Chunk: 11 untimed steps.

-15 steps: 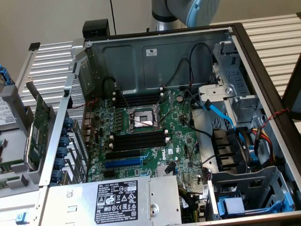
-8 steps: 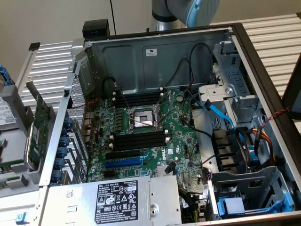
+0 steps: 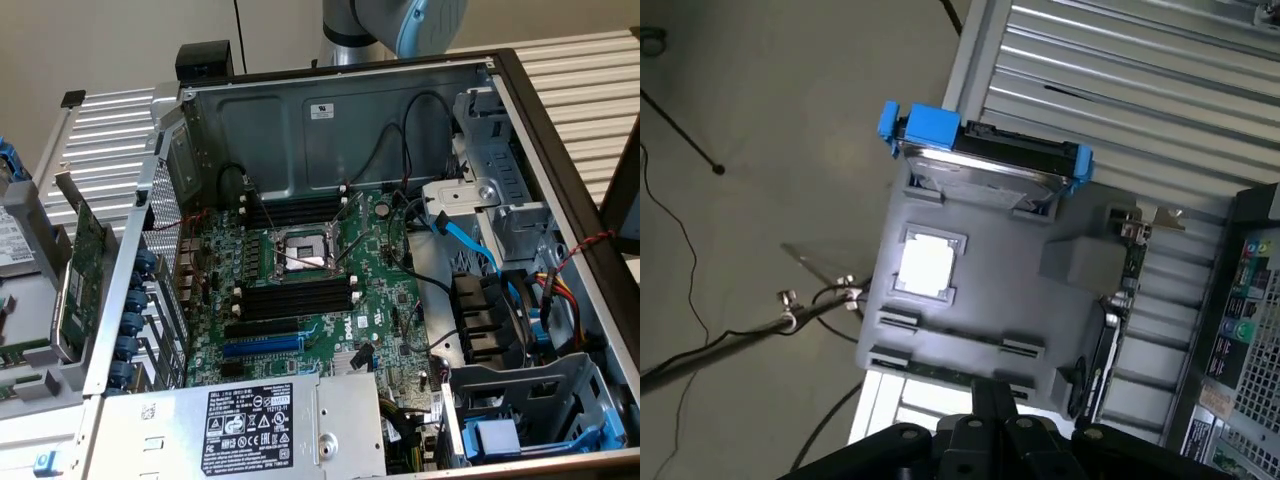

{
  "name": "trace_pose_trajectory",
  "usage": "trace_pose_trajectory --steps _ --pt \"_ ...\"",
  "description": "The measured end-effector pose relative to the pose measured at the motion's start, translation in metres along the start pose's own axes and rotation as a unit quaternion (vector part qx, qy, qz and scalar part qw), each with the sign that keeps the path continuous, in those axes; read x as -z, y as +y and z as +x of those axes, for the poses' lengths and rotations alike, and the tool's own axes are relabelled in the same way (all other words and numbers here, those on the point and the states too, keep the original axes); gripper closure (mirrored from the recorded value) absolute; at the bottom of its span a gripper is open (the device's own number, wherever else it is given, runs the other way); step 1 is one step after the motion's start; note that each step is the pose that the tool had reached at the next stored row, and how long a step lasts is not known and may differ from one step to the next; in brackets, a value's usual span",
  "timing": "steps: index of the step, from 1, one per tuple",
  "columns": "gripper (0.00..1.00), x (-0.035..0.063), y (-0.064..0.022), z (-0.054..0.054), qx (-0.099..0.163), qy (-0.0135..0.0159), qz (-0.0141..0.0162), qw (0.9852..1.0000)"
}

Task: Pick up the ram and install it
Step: 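Pick up the ram and move it above insertion slot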

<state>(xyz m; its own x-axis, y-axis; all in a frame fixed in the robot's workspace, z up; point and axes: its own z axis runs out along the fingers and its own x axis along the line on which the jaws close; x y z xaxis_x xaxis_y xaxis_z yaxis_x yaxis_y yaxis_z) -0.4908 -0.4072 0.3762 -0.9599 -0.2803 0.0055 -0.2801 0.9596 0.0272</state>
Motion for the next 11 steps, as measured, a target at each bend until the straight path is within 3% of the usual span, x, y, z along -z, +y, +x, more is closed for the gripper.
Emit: trace_pose_trajectory --steps 6,11 --pt "0.89 -0.0011 0.0 0.0 0.055 0.0014 0.0003 0.9985" --pt "0.89 -0.002 -0.0001 -0.0001 0.1 0.0027 0.0005 0.995"
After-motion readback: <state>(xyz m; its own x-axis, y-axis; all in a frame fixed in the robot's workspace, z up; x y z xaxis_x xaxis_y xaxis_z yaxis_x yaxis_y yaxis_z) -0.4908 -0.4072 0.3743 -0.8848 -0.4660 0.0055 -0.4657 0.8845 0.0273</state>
